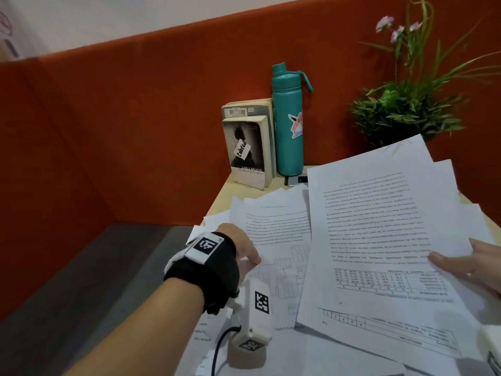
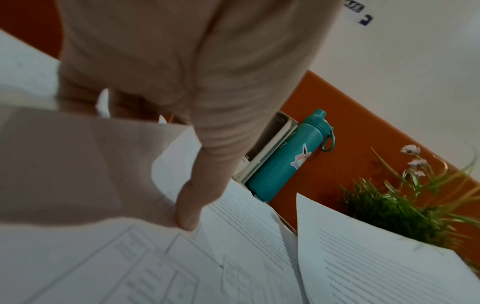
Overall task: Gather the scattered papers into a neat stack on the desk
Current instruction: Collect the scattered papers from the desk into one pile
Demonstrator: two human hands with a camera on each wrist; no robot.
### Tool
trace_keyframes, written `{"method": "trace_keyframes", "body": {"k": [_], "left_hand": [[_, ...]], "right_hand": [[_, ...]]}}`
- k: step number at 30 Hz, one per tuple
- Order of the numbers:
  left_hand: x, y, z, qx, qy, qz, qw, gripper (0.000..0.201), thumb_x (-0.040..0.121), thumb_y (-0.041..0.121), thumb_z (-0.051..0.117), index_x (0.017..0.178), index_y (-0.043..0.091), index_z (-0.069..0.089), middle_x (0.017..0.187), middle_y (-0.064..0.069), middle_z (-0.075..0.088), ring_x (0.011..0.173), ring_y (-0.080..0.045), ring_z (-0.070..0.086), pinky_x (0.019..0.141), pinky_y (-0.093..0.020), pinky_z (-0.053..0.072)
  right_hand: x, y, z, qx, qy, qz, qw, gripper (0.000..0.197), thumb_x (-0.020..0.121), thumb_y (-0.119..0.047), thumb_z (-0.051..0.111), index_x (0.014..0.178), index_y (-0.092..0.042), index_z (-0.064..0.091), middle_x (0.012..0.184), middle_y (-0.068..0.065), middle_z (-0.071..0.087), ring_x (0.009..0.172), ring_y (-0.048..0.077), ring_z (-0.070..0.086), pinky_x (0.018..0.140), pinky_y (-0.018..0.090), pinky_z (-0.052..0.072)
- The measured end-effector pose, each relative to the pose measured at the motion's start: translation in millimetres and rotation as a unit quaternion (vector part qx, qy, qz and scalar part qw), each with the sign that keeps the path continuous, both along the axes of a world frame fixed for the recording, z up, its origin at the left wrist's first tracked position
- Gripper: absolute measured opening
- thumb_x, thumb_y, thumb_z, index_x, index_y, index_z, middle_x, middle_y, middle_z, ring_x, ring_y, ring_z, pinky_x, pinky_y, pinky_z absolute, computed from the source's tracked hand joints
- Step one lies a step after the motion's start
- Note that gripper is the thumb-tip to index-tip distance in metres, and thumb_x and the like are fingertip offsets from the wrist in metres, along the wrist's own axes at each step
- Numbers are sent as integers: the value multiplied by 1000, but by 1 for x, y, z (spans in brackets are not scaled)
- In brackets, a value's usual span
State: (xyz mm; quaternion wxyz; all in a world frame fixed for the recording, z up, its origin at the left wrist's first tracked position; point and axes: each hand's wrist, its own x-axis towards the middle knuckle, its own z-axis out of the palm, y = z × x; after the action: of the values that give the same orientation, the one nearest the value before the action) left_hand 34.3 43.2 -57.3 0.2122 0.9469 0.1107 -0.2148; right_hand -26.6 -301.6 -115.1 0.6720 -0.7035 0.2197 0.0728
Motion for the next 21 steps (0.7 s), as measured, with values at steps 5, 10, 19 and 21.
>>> {"method": "trace_keyframes", "body": {"k": [5,10,19,21], "left_hand": [[-5,-4,4,16,5,-29,999,51,90,36,61,134,10,57,140,-8,56,128,-25,53,107,-31,41],[-7,3,-6,-99,-94,57,989,34,79,4,68,113,4,61,119,-18,65,112,-33,63,77,-30,49],[-13,35,0,-334,-126,77,931,16,87,10,55,100,8,65,95,-4,72,82,-26,69,75,-33,55],[-16,40,9,-341,-133,41,930,27,94,15,50,120,18,60,115,2,69,104,-23,67,95,-39,51]], "right_hand": [[1,0,1,16,0,24,1000,47,70,-2,79,114,-2,62,74,12,79,57,30,75,39,34,55],[-2,1,6,5,-1,-4,1000,17,90,4,57,104,-3,63,62,11,76,47,29,72,34,31,52],[-10,8,9,22,-9,-19,1000,55,74,-12,76,125,-4,58,82,16,79,70,42,74,65,48,57],[-16,12,13,30,-22,-20,999,73,68,-16,84,132,-2,53,75,18,76,72,43,70,67,45,54]]}}
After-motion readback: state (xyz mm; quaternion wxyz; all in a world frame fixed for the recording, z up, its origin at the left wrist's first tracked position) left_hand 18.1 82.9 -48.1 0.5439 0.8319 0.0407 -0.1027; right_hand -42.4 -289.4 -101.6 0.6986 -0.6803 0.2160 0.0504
